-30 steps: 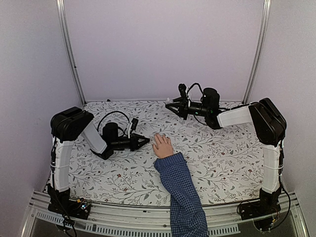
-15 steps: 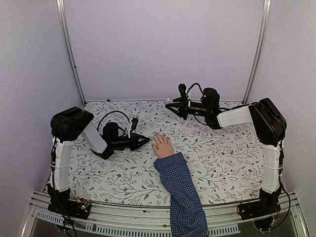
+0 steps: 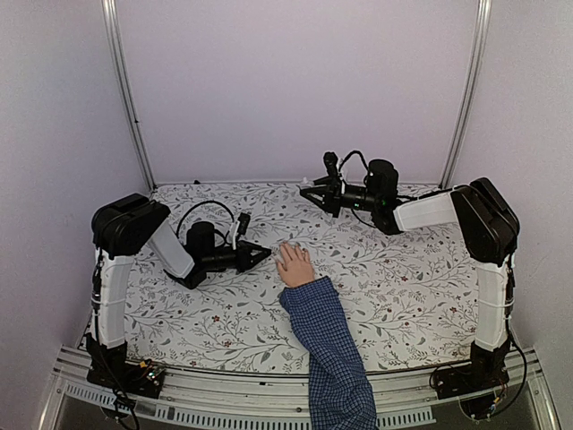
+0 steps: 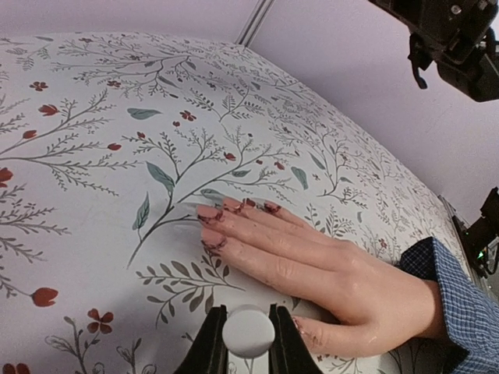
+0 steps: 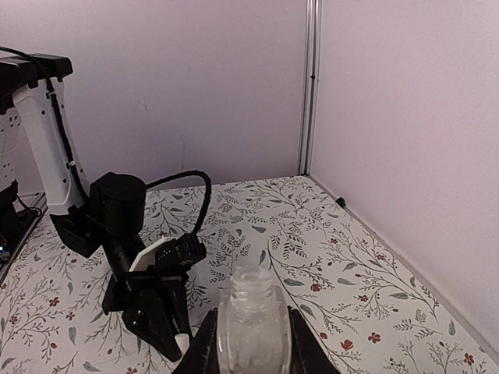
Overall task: Paint the nails
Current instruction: Paint the nail polish on the nail.
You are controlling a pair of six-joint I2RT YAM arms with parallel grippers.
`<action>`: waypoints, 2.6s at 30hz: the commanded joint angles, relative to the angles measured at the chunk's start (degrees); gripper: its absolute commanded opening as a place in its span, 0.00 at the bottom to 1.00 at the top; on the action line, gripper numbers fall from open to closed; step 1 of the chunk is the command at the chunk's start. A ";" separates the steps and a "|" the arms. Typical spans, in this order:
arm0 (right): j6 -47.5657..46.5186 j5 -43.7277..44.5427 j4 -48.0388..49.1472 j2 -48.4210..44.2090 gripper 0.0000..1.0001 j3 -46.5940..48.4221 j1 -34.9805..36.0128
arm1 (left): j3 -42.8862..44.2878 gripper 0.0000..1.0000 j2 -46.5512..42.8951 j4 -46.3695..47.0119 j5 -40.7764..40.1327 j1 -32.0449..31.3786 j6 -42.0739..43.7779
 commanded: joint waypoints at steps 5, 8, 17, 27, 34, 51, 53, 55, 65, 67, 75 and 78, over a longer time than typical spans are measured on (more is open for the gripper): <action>-0.06 0.05 0.38 0.40 0.00 -0.48 0.08 | 0.33 0.00 -0.03 -3.01 -1.28 0.82 -0.41; -0.06 0.06 0.40 0.39 0.00 -0.39 0.08 | 0.32 0.00 -0.07 -2.81 -1.24 0.94 -0.63; -0.04 -0.02 0.36 0.51 0.00 -0.28 0.10 | 0.35 0.00 0.56 -1.34 -0.38 1.79 -2.62; 0.12 -0.15 0.37 0.58 0.00 -0.31 0.17 | -2.68 0.00 0.32 7.85 2.57 3.14 -6.80; 0.04 -0.03 0.42 0.58 0.00 -0.28 0.30 | -5.19 0.00 0.52 17.46 6.26 3.59 -10.08; -0.14 0.06 0.29 0.46 0.00 -0.39 0.35 | -3.86 0.00 1.63 13.22 8.29 2.32 -8.46; -0.19 0.01 0.29 0.49 0.00 -0.39 0.35 | -3.57 0.00 1.31 11.39 8.04 1.98 -7.46; -0.23 0.05 0.31 0.50 0.00 -0.40 0.35 | -3.28 0.00 1.12 10.22 7.87 1.75 -6.63; -0.30 0.05 0.27 0.50 0.00 -0.37 0.35 | -1.80 0.00 1.54 7.88 7.98 1.18 -5.47; -0.23 0.02 0.28 0.50 0.00 -0.40 0.36 | -1.60 0.00 1.53 7.72 7.99 1.09 -5.45; -0.23 0.13 0.22 0.37 0.00 -0.40 0.36 | -0.82 0.00 1.57 5.90 7.64 0.47 -4.53; -0.25 0.15 0.18 0.41 0.00 -0.40 0.35 | -0.50 0.00 1.50 5.13 7.40 0.22 -4.17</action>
